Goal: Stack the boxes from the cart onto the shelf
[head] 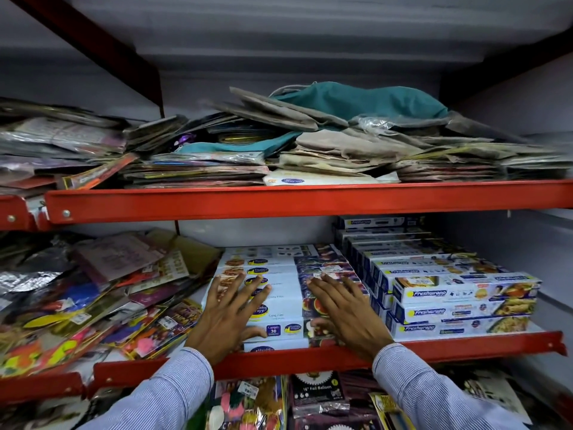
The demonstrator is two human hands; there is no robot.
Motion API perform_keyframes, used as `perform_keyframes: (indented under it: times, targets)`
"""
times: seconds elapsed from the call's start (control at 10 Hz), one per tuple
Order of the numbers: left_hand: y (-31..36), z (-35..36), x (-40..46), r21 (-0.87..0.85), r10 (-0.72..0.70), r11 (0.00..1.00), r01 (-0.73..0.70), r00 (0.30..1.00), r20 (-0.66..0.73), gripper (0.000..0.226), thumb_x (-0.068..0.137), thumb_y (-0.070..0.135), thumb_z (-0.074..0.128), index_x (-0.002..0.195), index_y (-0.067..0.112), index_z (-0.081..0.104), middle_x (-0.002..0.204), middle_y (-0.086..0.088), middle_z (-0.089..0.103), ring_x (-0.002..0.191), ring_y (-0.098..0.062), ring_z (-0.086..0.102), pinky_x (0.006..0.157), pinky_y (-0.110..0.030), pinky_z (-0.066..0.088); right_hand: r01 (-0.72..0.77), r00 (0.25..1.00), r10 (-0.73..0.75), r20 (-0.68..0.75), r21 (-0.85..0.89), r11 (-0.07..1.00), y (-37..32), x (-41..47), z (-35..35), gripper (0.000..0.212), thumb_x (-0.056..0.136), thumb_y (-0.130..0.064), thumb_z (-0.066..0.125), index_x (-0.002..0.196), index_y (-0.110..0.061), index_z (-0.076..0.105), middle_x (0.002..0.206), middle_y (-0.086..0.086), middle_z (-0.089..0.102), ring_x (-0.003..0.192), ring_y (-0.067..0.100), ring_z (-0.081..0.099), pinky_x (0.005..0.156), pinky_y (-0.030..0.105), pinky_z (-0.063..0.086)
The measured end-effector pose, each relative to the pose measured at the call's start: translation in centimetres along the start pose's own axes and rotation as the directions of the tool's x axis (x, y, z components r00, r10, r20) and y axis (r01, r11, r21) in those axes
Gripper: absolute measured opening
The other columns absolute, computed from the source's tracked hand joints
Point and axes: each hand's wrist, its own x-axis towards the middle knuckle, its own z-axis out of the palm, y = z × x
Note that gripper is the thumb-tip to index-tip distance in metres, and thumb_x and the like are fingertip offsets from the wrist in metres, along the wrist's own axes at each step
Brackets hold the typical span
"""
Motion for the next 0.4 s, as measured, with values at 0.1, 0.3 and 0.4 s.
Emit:
perform_keyframes:
  times: [0.1,0.3,0.4]
  targets:
    - [-0.1,0.6,0.1,0.032,0.028,0.999,-0.027,0.999,-0.018,0.083,0.086,0.078,0.024,0.152,0.028,0.030,0.155,0.002,0.044,0.142,-0.030,0.042,0.110,-0.065,0.021,-0.007,1.000,0.006,-0.010,-0.047,0.999,0.0,0.1,0.1,0.072,0.094,-0.064,0.026,0.148,-0.018,0.039,0.150,0.000,0.050,0.139,0.021,0.045,0.115,0.049,0.037]
    - [0.2,0.7,-0.4,0.073,0.009,0.997,-0.004,0.998,-0.070,0.080,0.092,0.075,0.020,0.153,0.025,0.029,0.159,-0.003,0.037,0.148,-0.032,0.028,0.114,-0.070,0.014,-0.056,0.997,0.059,-0.057,0.048,0.997,-0.3,0.0,1.1,0.064,0.100,-0.062,0.016,0.152,-0.025,0.024,0.159,-0.002,0.034,0.148,0.020,0.028,0.122,0.049,0.019]
    - [0.9,-0.1,-0.7,0.015,-0.096,0.995,0.098,0.988,-0.122,0.081,0.095,0.074,0.022,0.156,0.020,0.021,0.165,-0.008,0.020,0.153,-0.033,0.013,0.114,-0.075,0.008,-0.143,0.984,0.149,-0.100,0.062,0.988,-1.6,0.6,1.3,0.070,0.099,-0.066,0.020,0.156,-0.026,0.012,0.166,-0.002,0.010,0.154,0.023,0.007,0.120,0.056,0.003]
